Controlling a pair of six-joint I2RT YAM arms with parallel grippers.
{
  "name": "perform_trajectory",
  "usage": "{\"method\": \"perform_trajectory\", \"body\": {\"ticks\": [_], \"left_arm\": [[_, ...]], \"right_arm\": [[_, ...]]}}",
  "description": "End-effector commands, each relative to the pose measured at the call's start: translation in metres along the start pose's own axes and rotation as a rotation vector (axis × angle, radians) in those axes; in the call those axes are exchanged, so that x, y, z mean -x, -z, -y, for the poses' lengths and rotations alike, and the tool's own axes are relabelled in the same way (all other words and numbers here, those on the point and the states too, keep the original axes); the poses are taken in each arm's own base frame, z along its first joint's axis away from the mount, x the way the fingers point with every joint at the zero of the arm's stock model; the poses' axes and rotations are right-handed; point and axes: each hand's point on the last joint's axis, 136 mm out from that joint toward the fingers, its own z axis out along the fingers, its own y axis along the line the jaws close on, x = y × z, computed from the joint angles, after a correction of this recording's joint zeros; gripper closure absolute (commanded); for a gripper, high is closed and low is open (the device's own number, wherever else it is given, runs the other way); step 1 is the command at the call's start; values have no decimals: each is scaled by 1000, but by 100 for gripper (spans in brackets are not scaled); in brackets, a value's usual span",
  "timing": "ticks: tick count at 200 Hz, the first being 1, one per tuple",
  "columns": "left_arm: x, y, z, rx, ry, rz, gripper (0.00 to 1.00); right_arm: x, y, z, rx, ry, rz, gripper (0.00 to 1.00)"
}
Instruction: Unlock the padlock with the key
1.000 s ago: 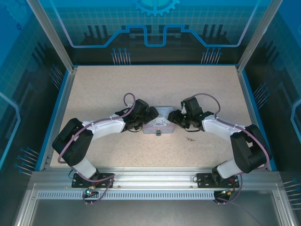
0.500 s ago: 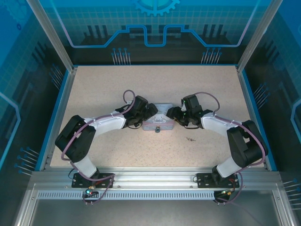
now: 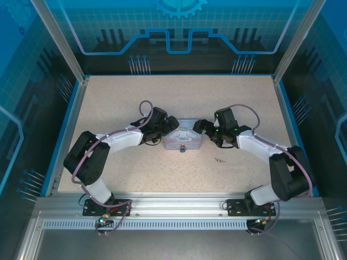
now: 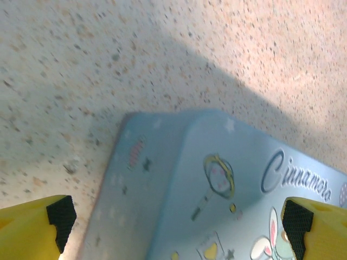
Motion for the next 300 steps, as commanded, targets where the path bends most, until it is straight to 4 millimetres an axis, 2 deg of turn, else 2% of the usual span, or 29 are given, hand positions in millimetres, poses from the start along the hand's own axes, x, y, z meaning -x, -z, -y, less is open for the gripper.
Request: {"method": "perform_trajectory", "body": {"ticks": [1,30,47,91,131,168,244,300], "left_arm": [[16,18,-1,-23,-22,31,1],[27,39,-5,-38,-29,62,1],[25,51,-5,-56,-35,65,1],[-1,73,-20,-76,-2,3,1],[-25,86,-34,-94,9,-12,1],[-40,85,-35,-105,19,-38,1],[-67,68,-3,-184,48,-113,1],[-64,54,10,-212,77,-103,1]], "right_arm": [[12,28,16,-112,51,79,0],[13,49,33,-213,106,113,0],[6,54,37,-182,130,89,0],[-30,56,21,12,162,-36,5],[-57,55,26,48,173,-100,8],[-69,43,18,70,180,-128,11],[-73,18,-18,91,227,-171,13],[-65,2,-28,96,207,-174,15]]}}
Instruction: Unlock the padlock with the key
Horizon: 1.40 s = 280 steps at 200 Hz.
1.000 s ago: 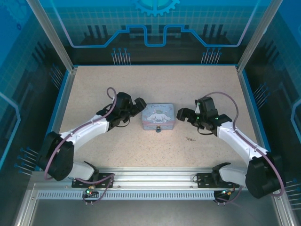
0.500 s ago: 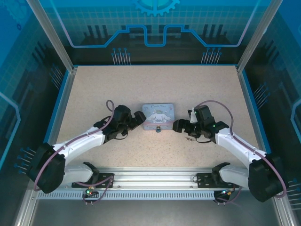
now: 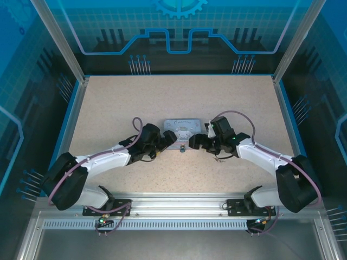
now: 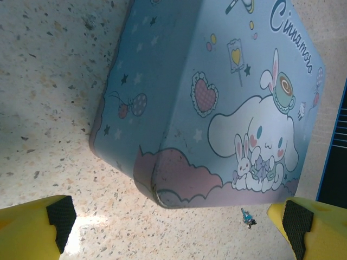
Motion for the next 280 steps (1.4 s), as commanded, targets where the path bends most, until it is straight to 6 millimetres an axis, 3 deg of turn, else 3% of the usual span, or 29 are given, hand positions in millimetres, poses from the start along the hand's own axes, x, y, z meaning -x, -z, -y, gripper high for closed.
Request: {"method": "perform_trajectory", "body": {"ticks": [1,101,125,188,223,280], "left_arm": [[5,-2,25,-74,16,15,1],[36,-17,24,-78,67,70,1],[44,-13,24,-82,73,82,1],[44,7,2,-50,76,103,1],[42,18,-1,-43,61,103,1],[42,24,2,-51,49,106,1]], "right_arm": [[11,-5,-13,26,-3,15,15],[34,-24,-22,33,-32,8,21],[37,-17,-20,20,-29,23,20],[17,19,41,-124,-83,61,14],[-1,23,74,-210,-107,39,15],[-15,16,100,-279,-113,-7,17]]}}
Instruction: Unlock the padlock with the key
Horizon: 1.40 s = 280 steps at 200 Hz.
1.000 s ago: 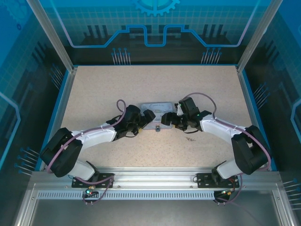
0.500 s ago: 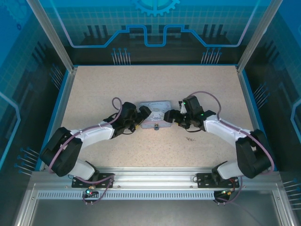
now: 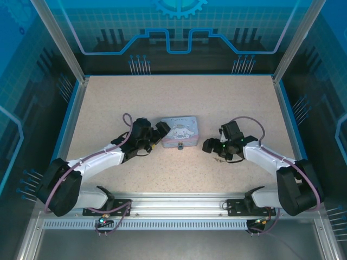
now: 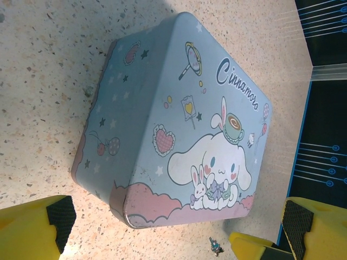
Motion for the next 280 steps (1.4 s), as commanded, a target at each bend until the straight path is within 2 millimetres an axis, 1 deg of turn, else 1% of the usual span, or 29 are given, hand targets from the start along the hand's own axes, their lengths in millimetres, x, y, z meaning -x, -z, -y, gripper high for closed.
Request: {"method": "perform_trajectory", "body": {"ticks": [1,13,80,119,145,158,174,214,257,280], "left_arm": [[0,4,-7,22,-17,-2,1],[-1,3,-7,20,-15,-4,1],[0,-3,-3,12,-12,-11,1],[-1,-5,-4,10,-6,-13,1],[-2,-5,-6,12,-3,-14,1],[-2,-5,-7,13,0,-12,1],[-2,-5,-6,12,1,-13,1],[-2,-5,-6,9,-1,-15,1],[-2,-5,-5,6,0,-14,1],[-1,-5,-4,6,0,-13,1]], "right_arm": [[-4,-4,14,-46,10,-22,17],[-9,-5,15,-46,9,-37,18],[-33,3,23,-41,-10,-72,22],[-43,3,15,-18,-1,-91,25],[-49,1,6,-14,20,-106,26],[-48,3,2,-15,35,-102,26],[-44,7,-2,-19,47,-85,26],[-29,15,0,-67,70,-47,25],[-18,6,10,-110,64,-48,25],[-16,-1,14,-130,70,-64,27]]}}
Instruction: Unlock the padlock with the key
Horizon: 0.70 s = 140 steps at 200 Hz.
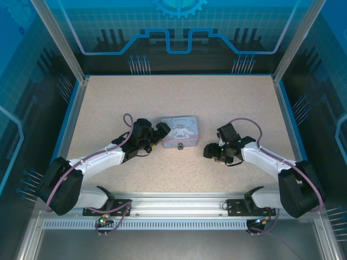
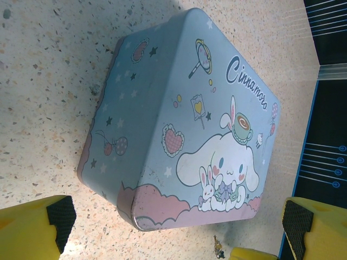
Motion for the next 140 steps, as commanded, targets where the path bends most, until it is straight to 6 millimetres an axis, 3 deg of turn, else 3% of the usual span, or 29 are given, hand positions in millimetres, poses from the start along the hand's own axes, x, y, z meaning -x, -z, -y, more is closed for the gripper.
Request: {"method": "perform_trajectory", "body": {"ticks": [1,59,140], "left_arm": [[0,-2,0,-10,-2,-6,1],[0,-4,-1,-8,0,-8,1],[-2,-10,-1,-13,12,-20,1]], "right_arm": [[5,-3,6,-38,15,-8,28],[-4,-12,6,-21,29,-50,49],[-21,-17,13,-78,42,-83,51]]}}
